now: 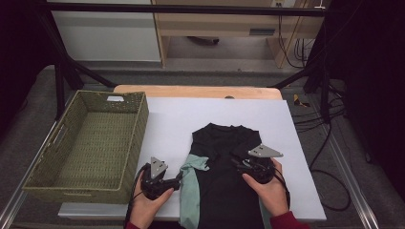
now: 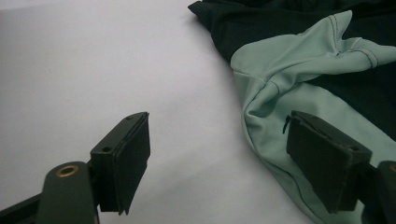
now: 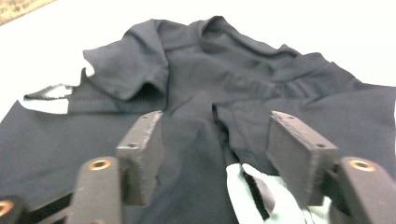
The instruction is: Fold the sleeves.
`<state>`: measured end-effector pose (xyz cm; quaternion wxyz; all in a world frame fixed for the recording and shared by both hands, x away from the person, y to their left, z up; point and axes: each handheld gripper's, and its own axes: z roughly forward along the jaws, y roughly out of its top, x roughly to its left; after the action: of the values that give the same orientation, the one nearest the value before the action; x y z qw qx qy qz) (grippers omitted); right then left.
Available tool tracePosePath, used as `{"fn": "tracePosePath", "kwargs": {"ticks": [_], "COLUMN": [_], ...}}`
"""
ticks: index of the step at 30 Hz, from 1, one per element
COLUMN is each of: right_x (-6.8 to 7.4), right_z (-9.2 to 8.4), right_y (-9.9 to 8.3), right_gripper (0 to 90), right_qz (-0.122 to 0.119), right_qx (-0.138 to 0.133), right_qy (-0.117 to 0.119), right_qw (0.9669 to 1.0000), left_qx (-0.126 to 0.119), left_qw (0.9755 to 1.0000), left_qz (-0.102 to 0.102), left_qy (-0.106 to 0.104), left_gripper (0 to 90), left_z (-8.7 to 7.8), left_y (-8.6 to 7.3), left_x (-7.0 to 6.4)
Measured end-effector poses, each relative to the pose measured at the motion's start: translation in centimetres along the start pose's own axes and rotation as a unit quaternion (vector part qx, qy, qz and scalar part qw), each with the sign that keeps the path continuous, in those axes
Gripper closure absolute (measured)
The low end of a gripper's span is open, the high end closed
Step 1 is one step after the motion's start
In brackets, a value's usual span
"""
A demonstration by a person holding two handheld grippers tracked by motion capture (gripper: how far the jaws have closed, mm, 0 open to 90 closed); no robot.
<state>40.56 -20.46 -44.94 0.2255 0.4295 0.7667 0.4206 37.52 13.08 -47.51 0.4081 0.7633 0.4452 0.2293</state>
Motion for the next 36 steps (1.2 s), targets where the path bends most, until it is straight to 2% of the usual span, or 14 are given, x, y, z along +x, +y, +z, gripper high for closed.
{"fn": "tracePosePath", "kwargs": {"ticks": [3, 5, 7, 9, 13, 18, 20, 22, 23, 24, 28, 34, 36], "right_x": [0.0, -0.2, -0.6, -1.2, -3.1, -5.8, -6.9, -7.7, -8.0, -8.3, -8.9, -9.2, -9.4], "right_z": [-0.5, -0.7, -0.8, -0.9, -1.1, -0.8, -0.4, -0.1, 0.1, 0.2, 0.8, 1.6, 1.7], "right_y": [0.3, 0.6, 0.9, 1.2, 2.0, 2.9, 3.2, 3.4, 3.5, 3.5, 3.5, 3.3, 3.5], "right_gripper": [22.3, 17.1, 14.8, 14.3, 11.8, 11.0, 12.0, 13.1, 13.9, 14.3, 14.9, 15.5, 15.6], "right_qz": [-0.002, 0.006, 0.015, 0.011, 0.015, 0.029, 0.048, 0.051, 0.052, 0.049, 0.045, 0.04, 0.038], "right_qx": [-0.022, -0.032, -0.034, -0.034, -0.032, -0.032, -0.033, -0.033, -0.035, -0.036, -0.033, -0.021, -0.018], "right_qy": [-0.017, -0.029, -0.037, -0.043, -0.043, -0.049, -0.051, -0.058, -0.062, -0.064, -0.07, -0.063, -0.061], "right_qw": [0.9996, 0.9991, 0.9986, 0.9985, 0.9984, 0.9979, 0.997, 0.9964, 0.9961, 0.9961, 0.996, 0.997, 0.9973], "left_qx": [-0.001, -0.002, -0.004, -0.006, -0.01, -0.017, -0.02, -0.017, -0.017, -0.019, -0.022, -0.019, -0.018], "left_qw": [1.0, 1.0, 1.0, 1.0, 0.9999, 0.9998, 0.9997, 0.9995, 0.9995, 0.9994, 0.999, 0.9987, 0.9989], "left_qz": [0.002, 0.002, 0.004, 0.003, 0.002, 0.005, 0.014, 0.024, 0.024, 0.028, 0.038, 0.047, 0.044], "left_qy": [0.0, -0.003, 0.0, 0.004, 0.002, 0.001, 0.001, -0.002, -0.002, -0.004, -0.005, -0.001, 0.001], "left_gripper": [21.0, 20.5, 20.4, 20.2, 18.8, 17.6, 17.4, 17.1, 16.9, 16.9, 16.8, 16.4, 16.3], "left_z": [0.0, -0.1, -0.1, -0.1, 0.2, 0.9, 1.3, 1.9, 1.9, 2.5, 3.6, 5.1, 5.5], "left_y": [0.0, 0.1, 0.3, 0.6, 1.7, 4.1, 5.2, 6.3, 6.3, 7.2, 8.5, 9.6, 9.8], "left_x": [-0.1, -0.1, -0.2, -0.3, -0.4, -0.5, -0.7, -0.8, -0.8, -0.9, -1.2, -1.2, -1.0]}}
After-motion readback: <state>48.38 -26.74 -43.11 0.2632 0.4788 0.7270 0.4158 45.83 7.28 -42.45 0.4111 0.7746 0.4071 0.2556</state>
